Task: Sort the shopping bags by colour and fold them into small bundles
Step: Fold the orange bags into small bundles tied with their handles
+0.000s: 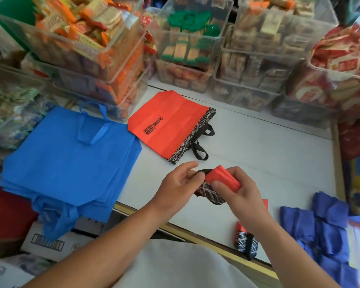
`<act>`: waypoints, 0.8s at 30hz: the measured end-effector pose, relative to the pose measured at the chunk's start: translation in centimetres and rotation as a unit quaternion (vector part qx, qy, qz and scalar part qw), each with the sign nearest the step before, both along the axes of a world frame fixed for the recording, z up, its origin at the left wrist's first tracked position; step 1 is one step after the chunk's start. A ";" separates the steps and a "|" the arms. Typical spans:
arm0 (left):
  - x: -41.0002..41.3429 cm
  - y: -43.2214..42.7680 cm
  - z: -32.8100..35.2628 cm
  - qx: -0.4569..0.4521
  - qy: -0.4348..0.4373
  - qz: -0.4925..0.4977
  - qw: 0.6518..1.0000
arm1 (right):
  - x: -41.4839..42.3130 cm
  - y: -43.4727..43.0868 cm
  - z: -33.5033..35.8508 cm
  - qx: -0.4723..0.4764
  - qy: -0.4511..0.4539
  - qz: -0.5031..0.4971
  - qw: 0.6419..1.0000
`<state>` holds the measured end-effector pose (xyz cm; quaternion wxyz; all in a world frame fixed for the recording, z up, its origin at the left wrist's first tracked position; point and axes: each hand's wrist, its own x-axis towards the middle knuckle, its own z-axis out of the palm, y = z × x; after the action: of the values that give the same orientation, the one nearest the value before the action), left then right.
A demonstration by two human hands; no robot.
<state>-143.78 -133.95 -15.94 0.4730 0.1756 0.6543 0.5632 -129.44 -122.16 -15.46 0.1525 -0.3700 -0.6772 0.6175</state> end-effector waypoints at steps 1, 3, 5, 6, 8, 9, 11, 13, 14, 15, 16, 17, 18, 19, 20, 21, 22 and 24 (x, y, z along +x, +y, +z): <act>-0.1 -0.1 -0.3 0.000 0.010 -0.012 1.000 | 0.0 0.2 0.2 -0.009 0.001 -0.013 1.000; -0.2 0.0 -0.8 -0.011 0.054 -0.050 0.997 | 0.1 0.4 0.4 -0.025 0.009 -0.022 0.999; -0.1 0.2 -1.0 -0.027 0.055 -0.033 0.998 | 0.2 0.3 0.6 -0.043 0.020 -0.027 0.998; -0.1 0.3 -1.1 -0.039 0.052 -0.012 0.998 | 0.2 0.2 0.7 -0.041 0.021 -0.033 0.998; 0.3 0.6 -1.1 -0.060 0.059 0.023 0.996 | -0.1 -0.2 0.9 -0.015 0.012 -0.052 0.998; 0.5 0.8 -1.0 -0.065 0.066 0.032 0.995 | -0.2 -0.4 1.0 -0.001 0.005 -0.064 0.998; 1.0 1.0 -0.8 -0.065 0.082 0.036 0.994 | -0.4 -0.5 1.0 0.022 -0.003 -0.084 0.996; 1.0 1.0 -0.7 -0.060 0.080 0.022 0.995 | -0.4 -0.5 1.2 0.037 -0.010 -0.093 0.995; 1.1 1.0 -0.7 -0.059 0.085 0.012 0.995 | -0.4 -0.5 1.2 0.042 -0.014 -0.095 0.994; 1.1 0.9 -0.7 -0.059 0.109 0.003 0.992 | -0.3 -0.5 1.2 0.045 -0.015 -0.097 0.994; 1.2 0.9 -0.8 -0.058 0.150 -0.007 0.987 | -0.3 -0.6 1.1 0.046 -0.011 -0.101 0.994; 1.3 1.0 -0.8 -0.060 0.198 -0.018 0.978 | -0.3 -0.7 1.1 0.052 -0.007 -0.102 0.993; 1.6 1.1 -0.7 -0.066 0.241 -0.031 0.968 | -0.4 -0.9 0.9 0.063 -0.005 -0.099 0.993; 1.8 1.2 -0.6 -0.075 0.271 -0.044 0.959 | -0.5 -1.0 0.8 0.077 -0.008 -0.094 0.993; 2.0 1.4 -0.6 -0.083 0.287 -0.054 0.953 | -0.5 -1.1 0.4 0.089 -0.012 -0.091 0.992; 2.2 1.5 -0.6 -0.090 0.284 -0.061 0.953 | -0.5 -1.2 0.2 0.096 -0.014 -0.090 0.991; 2.3 1.6 -0.5 -0.092 0.258 -0.061 0.960 | -0.5 -1.1 -0.1 0.098 -0.017 -0.089 0.991; 2.1 1.9 -0.3 -0.088 0.153 -0.041 0.984 | -0.2 -0.7 -0.5 0.121 -0.030 -0.075 0.989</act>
<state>-141.67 -132.05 -16.20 0.4039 0.2439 0.7579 0.4505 -129.67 -122.91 -15.91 0.2218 -0.4165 -0.7217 0.5065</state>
